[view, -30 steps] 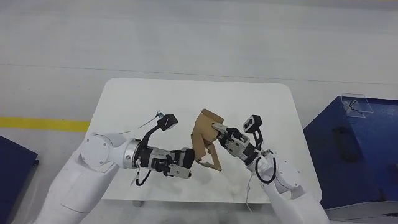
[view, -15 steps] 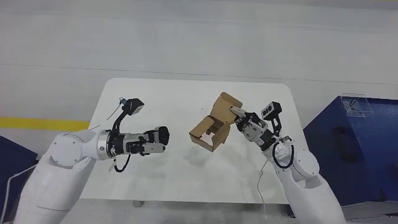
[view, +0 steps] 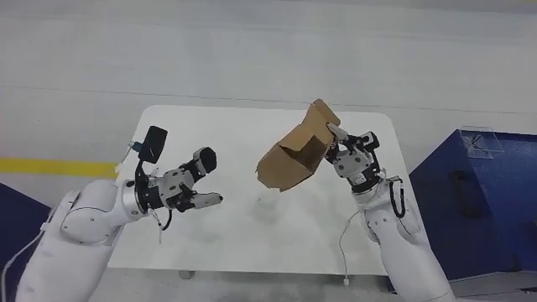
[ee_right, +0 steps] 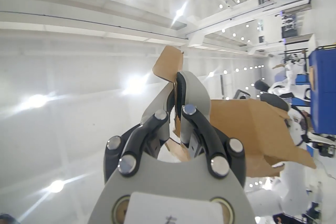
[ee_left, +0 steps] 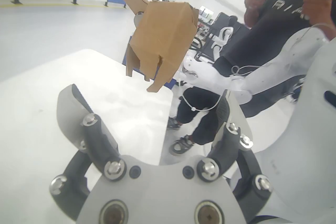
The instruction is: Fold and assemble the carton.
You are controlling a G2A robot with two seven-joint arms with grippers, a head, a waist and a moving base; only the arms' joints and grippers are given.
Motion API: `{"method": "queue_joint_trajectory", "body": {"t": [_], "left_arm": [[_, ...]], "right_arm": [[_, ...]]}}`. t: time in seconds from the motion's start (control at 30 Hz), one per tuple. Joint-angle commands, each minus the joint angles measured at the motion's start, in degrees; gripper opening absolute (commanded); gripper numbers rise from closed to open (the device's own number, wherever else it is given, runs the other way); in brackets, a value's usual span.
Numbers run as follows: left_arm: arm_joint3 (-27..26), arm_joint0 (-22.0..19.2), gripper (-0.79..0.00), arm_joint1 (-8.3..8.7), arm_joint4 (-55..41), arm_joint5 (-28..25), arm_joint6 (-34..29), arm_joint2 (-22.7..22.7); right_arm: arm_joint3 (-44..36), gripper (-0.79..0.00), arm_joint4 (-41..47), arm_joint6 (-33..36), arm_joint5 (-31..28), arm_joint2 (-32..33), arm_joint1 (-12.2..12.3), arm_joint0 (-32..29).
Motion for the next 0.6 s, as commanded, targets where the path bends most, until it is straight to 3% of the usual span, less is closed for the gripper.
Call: {"method": "queue_joint_trajectory", "body": {"t": [0.0,0.17,0.27,0.4,0.47,0.57], "left_arm": [[-0.33,0.19,0.000,-0.05,3.88,0.14,1.40,-0.17],[-0.33,0.19,0.000,-0.05,3.88,0.14,1.40,-0.17],[-1.54,0.59,0.000,-0.12,9.86,1.50,5.48,-2.13],[-7.14,4.12,0.000,-1.21,27.73,5.50,23.08,-4.61],[-10.51,6.32,0.000,-1.78,44.30,12.53,33.40,-5.48],[-11.79,11.01,0.000,-2.68,62.05,22.13,50.35,-1.45]], "right_arm": [[0.08,-0.785,0.34,-0.31,0.78,-0.14,-0.02,0.16],[0.05,-0.785,0.52,-0.48,1.00,-0.22,-0.04,0.05],[-0.25,-0.785,8.40,-3.05,6.24,-0.76,-0.46,-0.42],[1.02,-0.785,17.54,-6.72,11.87,-1.05,-0.97,0.03],[1.89,-0.785,23.20,-8.16,15.09,-1.21,-1.26,0.12],[2.93,-0.785,31.28,-11.61,21.05,-0.83,-1.49,0.75]]}}
